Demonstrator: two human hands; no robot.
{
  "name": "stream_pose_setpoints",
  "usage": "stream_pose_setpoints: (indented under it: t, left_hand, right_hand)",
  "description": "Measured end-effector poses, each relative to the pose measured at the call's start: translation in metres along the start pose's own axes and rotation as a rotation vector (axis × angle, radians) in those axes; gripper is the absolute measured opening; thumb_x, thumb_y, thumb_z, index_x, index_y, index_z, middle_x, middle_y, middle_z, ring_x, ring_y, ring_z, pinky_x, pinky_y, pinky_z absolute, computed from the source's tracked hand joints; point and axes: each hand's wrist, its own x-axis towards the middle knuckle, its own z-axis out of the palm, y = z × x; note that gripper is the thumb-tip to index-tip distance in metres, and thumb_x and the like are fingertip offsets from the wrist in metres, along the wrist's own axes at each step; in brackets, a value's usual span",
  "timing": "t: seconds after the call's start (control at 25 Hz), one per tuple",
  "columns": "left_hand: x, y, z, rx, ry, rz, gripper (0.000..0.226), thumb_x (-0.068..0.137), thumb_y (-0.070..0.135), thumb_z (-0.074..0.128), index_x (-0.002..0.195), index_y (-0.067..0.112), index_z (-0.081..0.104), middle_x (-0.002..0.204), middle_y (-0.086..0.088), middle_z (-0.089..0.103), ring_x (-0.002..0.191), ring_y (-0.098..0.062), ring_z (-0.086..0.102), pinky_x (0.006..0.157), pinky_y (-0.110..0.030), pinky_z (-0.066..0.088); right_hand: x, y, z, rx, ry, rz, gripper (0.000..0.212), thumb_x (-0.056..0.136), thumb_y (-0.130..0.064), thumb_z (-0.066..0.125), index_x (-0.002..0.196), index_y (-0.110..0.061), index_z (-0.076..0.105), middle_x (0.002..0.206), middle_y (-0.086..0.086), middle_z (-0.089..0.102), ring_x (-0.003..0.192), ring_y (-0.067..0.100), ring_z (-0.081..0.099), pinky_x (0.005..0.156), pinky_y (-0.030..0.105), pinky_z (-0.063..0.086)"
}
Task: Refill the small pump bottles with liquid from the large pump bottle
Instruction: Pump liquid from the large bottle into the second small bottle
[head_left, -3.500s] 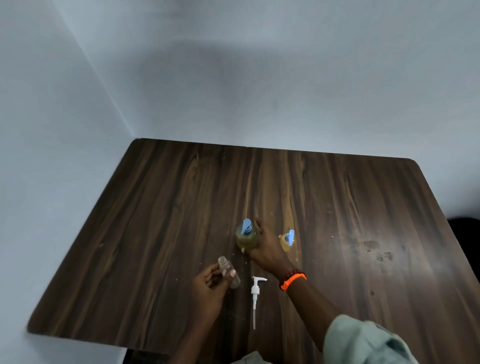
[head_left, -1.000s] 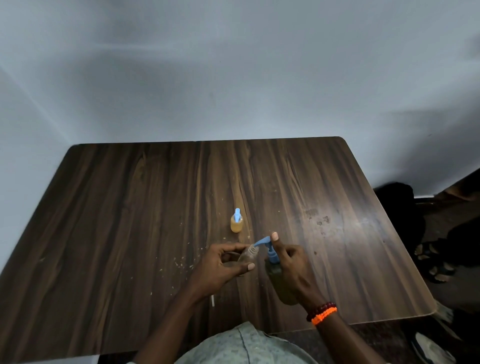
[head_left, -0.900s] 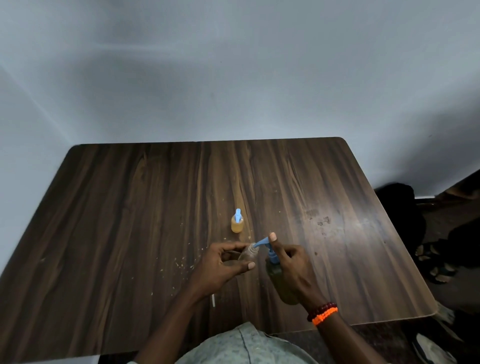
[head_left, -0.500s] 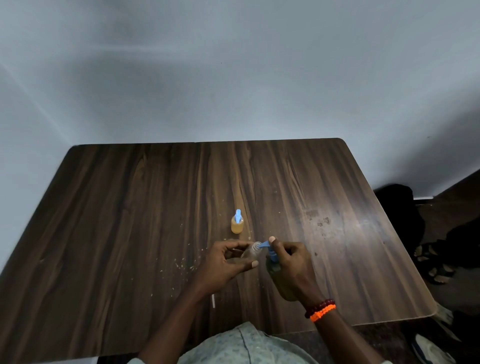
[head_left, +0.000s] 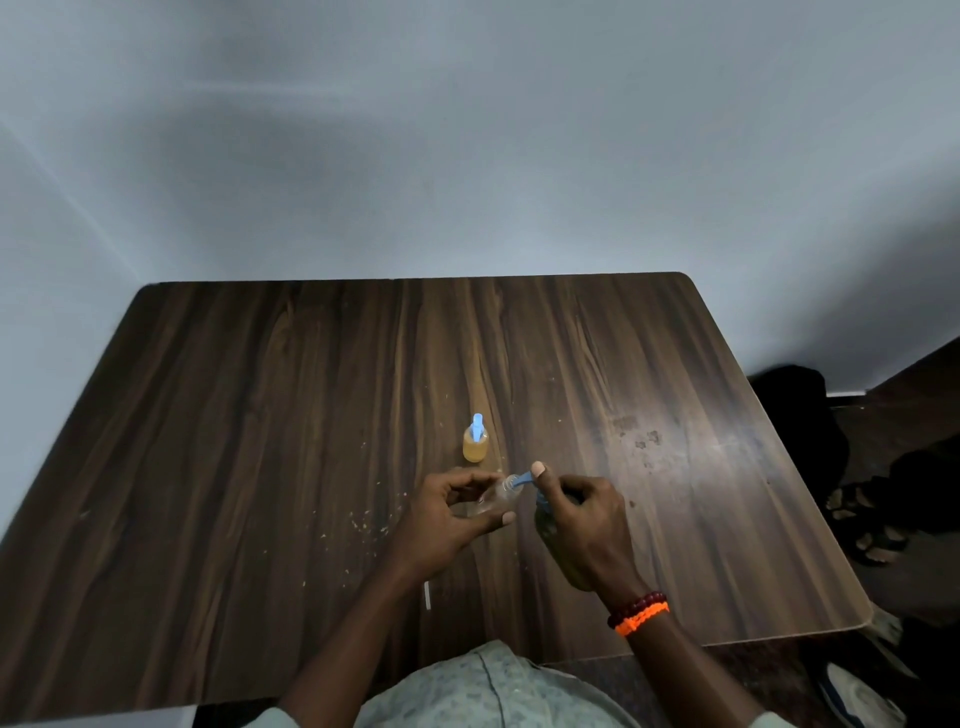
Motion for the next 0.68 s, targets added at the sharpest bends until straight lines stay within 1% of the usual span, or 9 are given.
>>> stream_pose_setpoints:
  t: [0.08, 0.12, 0.28, 0.36, 0.44, 0.56, 0.64, 0.68]
  left_hand:
    - [0.0004, 0.0014, -0.0009, 0.0, 0.023, 0.013, 0.043, 0.08, 0.027, 0.088, 0.122, 0.026, 0.076, 0.12, 0.01, 0.077, 0.116, -0.008, 0.07, 0.104, -0.046, 0.058]
    - [0.0002, 0.002, -0.0015, 0.003, 0.032, 0.014, 0.043, 0.08, 0.027, 0.088, 0.121, 0.027, 0.076, 0.119, 0.011, 0.078, 0.115, -0.008, 0.07, 0.104, -0.045, 0.058]
    - [-0.0017, 0.0008, 0.0007, 0.053, 0.018, 0.004, 0.044, 0.079, 0.027, 0.09, 0.121, 0.026, 0.076, 0.118, 0.01, 0.077, 0.114, -0.009, 0.07, 0.102, -0.045, 0.059]
    - [-0.0032, 0.0011, 0.0022, 0.06, 0.012, 0.003, 0.044, 0.079, 0.026, 0.09, 0.121, 0.025, 0.076, 0.118, 0.01, 0.076, 0.114, -0.008, 0.069, 0.102, -0.045, 0.059]
    - [-0.0034, 0.0027, 0.0023, 0.054, 0.019, 0.013, 0.043, 0.08, 0.026, 0.089, 0.121, 0.025, 0.076, 0.119, 0.01, 0.076, 0.114, -0.007, 0.069, 0.102, -0.044, 0.059]
    - [-0.0039, 0.0063, 0.0013, 0.042, 0.035, 0.018, 0.042, 0.081, 0.028, 0.088, 0.121, 0.024, 0.075, 0.119, 0.011, 0.077, 0.114, -0.006, 0.069, 0.102, -0.043, 0.059]
    - [-0.0046, 0.0077, 0.0014, 0.043, 0.039, 0.025, 0.041, 0.081, 0.03, 0.088, 0.12, 0.025, 0.076, 0.118, 0.011, 0.077, 0.113, -0.007, 0.07, 0.101, -0.044, 0.059]
    - [-0.005, 0.0078, 0.0017, 0.045, 0.037, 0.027, 0.041, 0.081, 0.029, 0.088, 0.119, 0.026, 0.076, 0.117, 0.01, 0.077, 0.113, -0.008, 0.07, 0.101, -0.045, 0.059]
  right_hand:
    - [-0.0002, 0.0005, -0.0001, -0.001, 0.012, -0.007, 0.058, 0.093, -0.067, 0.054, 0.065, -0.02, 0.073, 0.056, 0.0, 0.067, 0.046, 0.011, 0.059, 0.045, 0.019, 0.043]
    - [-0.0004, 0.0009, 0.0001, -0.004, 0.013, -0.012, 0.058, 0.093, -0.066, 0.055, 0.065, -0.019, 0.073, 0.056, -0.001, 0.066, 0.046, 0.011, 0.059, 0.045, 0.018, 0.043]
    - [-0.0009, 0.0023, 0.0015, 0.0, 0.016, -0.012, 0.05, 0.094, -0.055, 0.059, 0.067, -0.016, 0.075, 0.053, -0.011, 0.066, 0.044, 0.004, 0.058, 0.043, 0.015, 0.042]
    - [-0.0018, 0.0017, 0.0027, -0.007, 0.027, -0.009, 0.048, 0.093, -0.055, 0.06, 0.067, -0.017, 0.075, 0.052, -0.013, 0.065, 0.044, 0.003, 0.058, 0.043, 0.015, 0.04]
    - [-0.0033, -0.0003, 0.0018, -0.012, 0.05, -0.02, 0.056, 0.092, -0.065, 0.058, 0.064, -0.019, 0.073, 0.05, -0.01, 0.062, 0.044, 0.004, 0.056, 0.043, 0.016, 0.039]
    - [-0.0033, -0.0041, 0.0004, -0.027, 0.052, -0.034, 0.066, 0.088, -0.074, 0.049, 0.061, -0.019, 0.071, 0.049, 0.001, 0.06, 0.043, 0.006, 0.052, 0.045, 0.021, 0.04]
    - [-0.0034, -0.0054, 0.0003, -0.034, 0.048, -0.021, 0.066, 0.089, -0.074, 0.051, 0.062, -0.017, 0.072, 0.05, 0.004, 0.061, 0.044, 0.006, 0.053, 0.046, 0.022, 0.041]
    - [-0.0035, -0.0056, 0.0005, -0.031, 0.047, -0.013, 0.062, 0.09, -0.07, 0.055, 0.063, -0.018, 0.072, 0.051, 0.002, 0.062, 0.044, 0.005, 0.054, 0.045, 0.02, 0.04]
